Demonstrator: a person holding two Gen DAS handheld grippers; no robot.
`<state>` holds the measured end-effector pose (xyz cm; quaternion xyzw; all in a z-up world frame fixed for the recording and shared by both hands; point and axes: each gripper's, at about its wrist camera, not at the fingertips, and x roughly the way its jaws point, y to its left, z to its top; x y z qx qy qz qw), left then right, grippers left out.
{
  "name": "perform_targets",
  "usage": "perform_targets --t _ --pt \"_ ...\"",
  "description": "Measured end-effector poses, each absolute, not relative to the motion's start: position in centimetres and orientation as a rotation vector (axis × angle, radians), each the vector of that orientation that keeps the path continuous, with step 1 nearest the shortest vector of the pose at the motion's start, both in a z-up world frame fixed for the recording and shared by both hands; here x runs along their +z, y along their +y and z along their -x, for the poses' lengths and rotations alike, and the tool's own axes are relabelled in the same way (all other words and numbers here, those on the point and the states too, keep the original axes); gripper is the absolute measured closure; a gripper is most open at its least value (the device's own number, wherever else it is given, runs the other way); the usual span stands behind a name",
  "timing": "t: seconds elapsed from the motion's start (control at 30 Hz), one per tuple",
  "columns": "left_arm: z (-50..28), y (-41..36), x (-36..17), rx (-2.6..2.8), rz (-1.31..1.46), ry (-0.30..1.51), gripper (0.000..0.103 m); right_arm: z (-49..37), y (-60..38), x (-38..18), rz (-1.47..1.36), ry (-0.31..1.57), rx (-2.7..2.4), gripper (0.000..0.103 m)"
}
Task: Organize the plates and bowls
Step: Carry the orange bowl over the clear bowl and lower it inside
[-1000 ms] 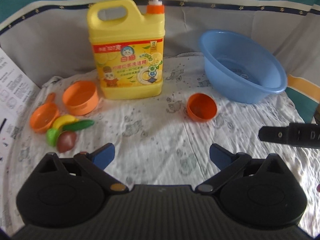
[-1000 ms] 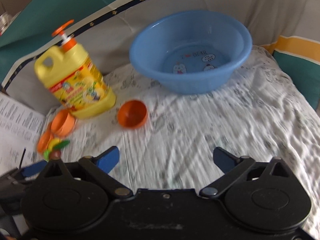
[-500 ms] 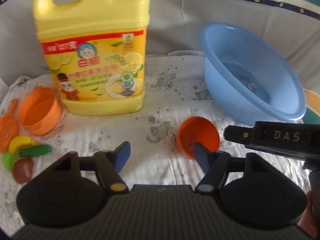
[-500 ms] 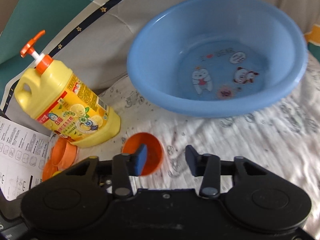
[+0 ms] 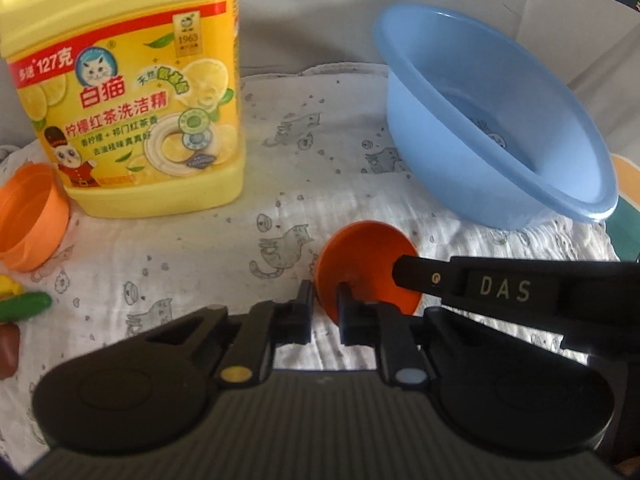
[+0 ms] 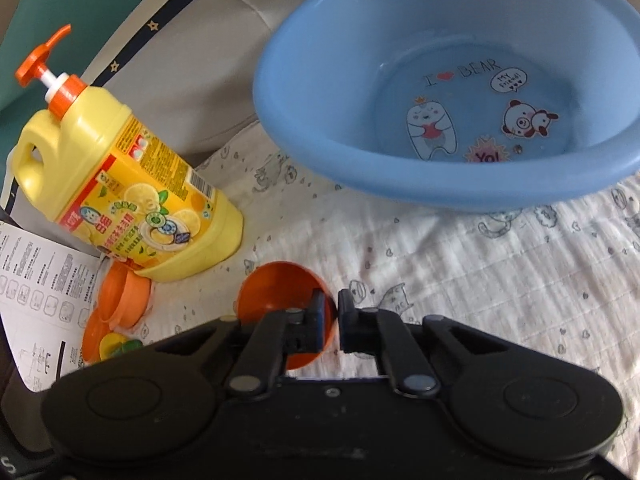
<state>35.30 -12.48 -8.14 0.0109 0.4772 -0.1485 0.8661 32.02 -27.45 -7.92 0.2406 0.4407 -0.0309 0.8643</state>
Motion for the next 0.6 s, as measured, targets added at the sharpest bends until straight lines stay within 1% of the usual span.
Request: perform_targets --t 0.27,0.6 --pt "-33.4 -12.1 -7.0 -0.320 -0.035 1.021 0.092 -29.1 -26.9 -6.4 -0.483 0.936 -0.050 0.096" --pt "-27.2 -10.6 -4.3 -0.317 -0.033 1.040 0.092 -22.8 -23.8 -3.8 -0.449 0.926 -0.043 0.096"
